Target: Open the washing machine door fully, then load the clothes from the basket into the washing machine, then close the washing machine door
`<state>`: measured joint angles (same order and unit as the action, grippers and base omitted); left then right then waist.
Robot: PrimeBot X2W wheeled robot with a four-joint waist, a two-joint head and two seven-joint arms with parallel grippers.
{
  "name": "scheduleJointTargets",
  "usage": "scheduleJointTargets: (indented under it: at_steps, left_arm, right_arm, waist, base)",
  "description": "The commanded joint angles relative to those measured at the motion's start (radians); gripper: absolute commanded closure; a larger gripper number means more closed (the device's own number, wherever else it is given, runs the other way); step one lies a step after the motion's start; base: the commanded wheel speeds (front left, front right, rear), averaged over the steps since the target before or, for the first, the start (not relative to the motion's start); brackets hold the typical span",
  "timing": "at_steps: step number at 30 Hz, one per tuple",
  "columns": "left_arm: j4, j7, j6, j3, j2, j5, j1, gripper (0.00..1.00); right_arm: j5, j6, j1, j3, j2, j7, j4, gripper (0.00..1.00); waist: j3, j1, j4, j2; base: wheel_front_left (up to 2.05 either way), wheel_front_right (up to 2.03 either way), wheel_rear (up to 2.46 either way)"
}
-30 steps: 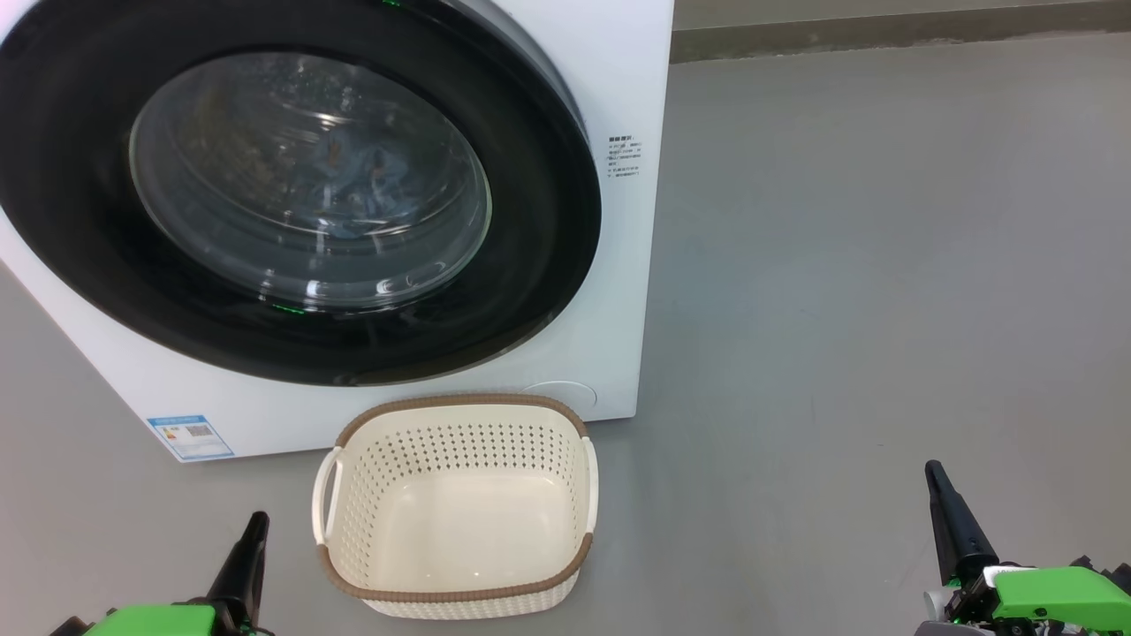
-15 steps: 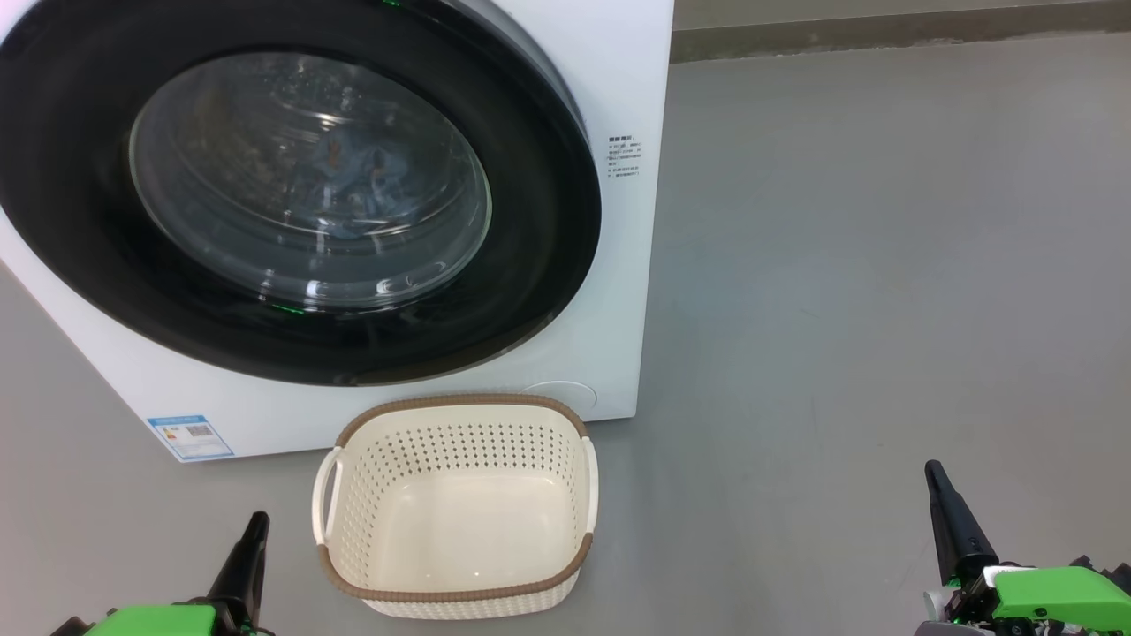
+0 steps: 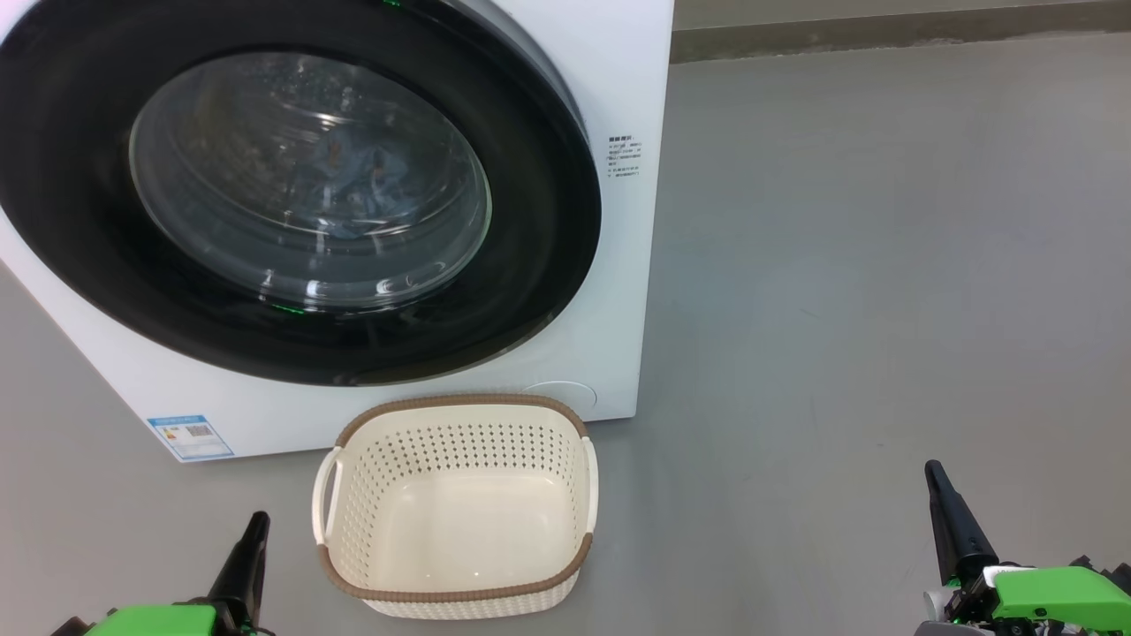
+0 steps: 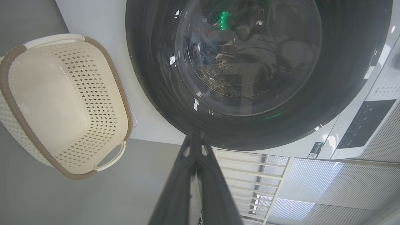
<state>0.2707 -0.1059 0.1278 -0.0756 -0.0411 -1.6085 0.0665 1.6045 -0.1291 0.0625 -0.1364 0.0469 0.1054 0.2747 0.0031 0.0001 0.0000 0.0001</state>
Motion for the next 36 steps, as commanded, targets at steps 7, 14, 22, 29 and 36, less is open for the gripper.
scheduleJointTargets:
  at_steps: [7, 14, 22, 29, 36]
  left_arm:
    - [-0.026, -0.006, 0.003, -0.036, -0.011, -0.002, 0.041, 1.0]
    - [-0.026, -0.006, 0.003, -0.036, -0.011, -0.001, 0.041, 1.0]
    - [-0.026, -0.006, 0.003, -0.037, -0.011, -0.001, 0.041, 1.0]
    - [-0.026, -0.006, 0.003, -0.037, -0.011, -0.001, 0.041, 1.0]
    - [-0.026, -0.007, 0.003, -0.037, -0.01, -0.001, 0.041, 1.0]
  right_arm:
    - [0.004, -0.002, 0.045, 0.022, 0.004, 0.008, -0.03, 1.0]
    - [0.004, -0.002, 0.045, 0.022, 0.004, 0.008, -0.03, 1.0]
    - [0.004, -0.002, 0.045, 0.022, 0.004, 0.008, -0.03, 1.0]
    - [0.004, -0.002, 0.046, 0.022, 0.004, 0.008, -0.03, 1.0]
    - [0.004, -0.002, 0.046, 0.022, 0.004, 0.008, -0.03, 1.0]
  waist:
    - [0.0, -0.0001, 0.0, -0.0001]
    - [0.0, -0.0001, 0.0, -0.0001]
    - [0.0, -0.0001, 0.0, -0.0001]
    - [0.0, -0.0001, 0.0, -0.0001]
    - [0.0, -0.0001, 0.0, -0.0001]
  base:
    - [0.0, 0.0, 0.0]
    - [0.0, 0.0, 0.0]
    - [0.0, 0.0, 0.0]
    - [0.0, 0.0, 0.0]
    - [0.0, 0.0, 0.0]
